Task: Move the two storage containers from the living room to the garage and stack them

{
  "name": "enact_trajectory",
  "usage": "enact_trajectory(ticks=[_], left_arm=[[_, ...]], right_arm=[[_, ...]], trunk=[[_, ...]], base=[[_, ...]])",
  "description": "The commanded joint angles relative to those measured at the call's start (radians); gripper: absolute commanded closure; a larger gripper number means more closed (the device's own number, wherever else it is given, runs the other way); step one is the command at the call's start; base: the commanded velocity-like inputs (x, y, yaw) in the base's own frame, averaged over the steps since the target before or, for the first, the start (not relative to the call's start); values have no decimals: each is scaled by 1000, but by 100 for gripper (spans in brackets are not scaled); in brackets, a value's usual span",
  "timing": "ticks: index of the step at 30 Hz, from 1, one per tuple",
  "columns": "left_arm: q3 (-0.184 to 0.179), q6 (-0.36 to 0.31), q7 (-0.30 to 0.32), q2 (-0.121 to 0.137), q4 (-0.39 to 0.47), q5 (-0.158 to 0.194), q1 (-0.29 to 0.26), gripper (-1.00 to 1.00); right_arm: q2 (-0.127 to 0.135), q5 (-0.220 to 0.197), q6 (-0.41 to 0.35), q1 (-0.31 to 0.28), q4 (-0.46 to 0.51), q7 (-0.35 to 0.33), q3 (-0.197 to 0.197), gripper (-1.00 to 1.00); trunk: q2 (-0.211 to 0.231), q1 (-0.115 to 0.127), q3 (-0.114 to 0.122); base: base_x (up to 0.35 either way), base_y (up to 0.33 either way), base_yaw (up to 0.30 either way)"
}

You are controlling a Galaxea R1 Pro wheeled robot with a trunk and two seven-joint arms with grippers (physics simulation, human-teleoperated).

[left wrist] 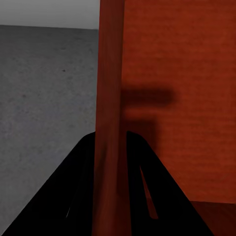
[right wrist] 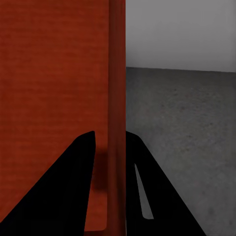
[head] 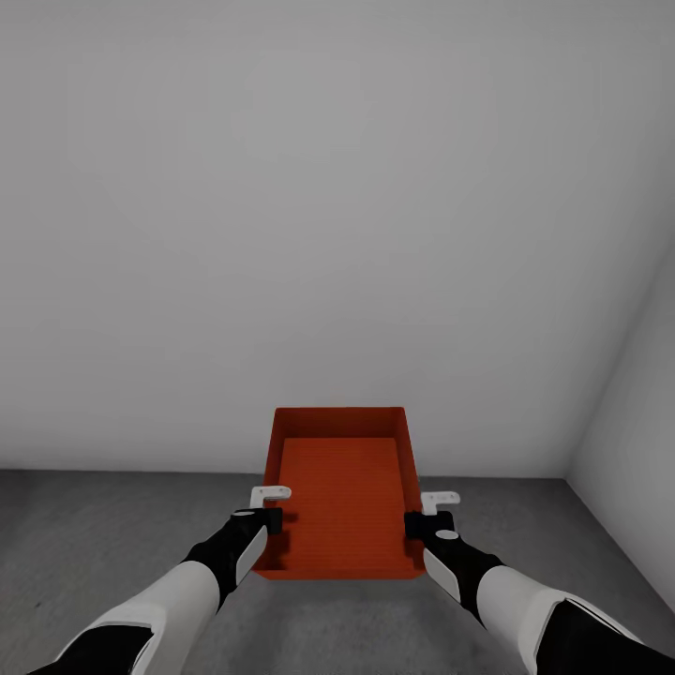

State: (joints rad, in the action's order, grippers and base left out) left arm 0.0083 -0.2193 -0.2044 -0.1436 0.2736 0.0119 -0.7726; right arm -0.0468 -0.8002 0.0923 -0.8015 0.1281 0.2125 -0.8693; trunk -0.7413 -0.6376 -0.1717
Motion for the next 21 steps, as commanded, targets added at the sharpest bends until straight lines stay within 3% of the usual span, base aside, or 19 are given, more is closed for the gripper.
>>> enact_trajectory(ticks=[1, 21], left_arm=[[-11, -7, -7, 33, 4, -17, 0, 100], [-11, -7, -7, 32, 4, -17, 0, 100]], right_arm=[[9, -16, 4, -1, -42, 5, -1, 100], [10, -16, 6, -2, -42, 5, -1, 100]], trunk=[[-9, -4, -6], [-149, -81, -101]], base=[[0, 0, 0], [0, 0, 0]])
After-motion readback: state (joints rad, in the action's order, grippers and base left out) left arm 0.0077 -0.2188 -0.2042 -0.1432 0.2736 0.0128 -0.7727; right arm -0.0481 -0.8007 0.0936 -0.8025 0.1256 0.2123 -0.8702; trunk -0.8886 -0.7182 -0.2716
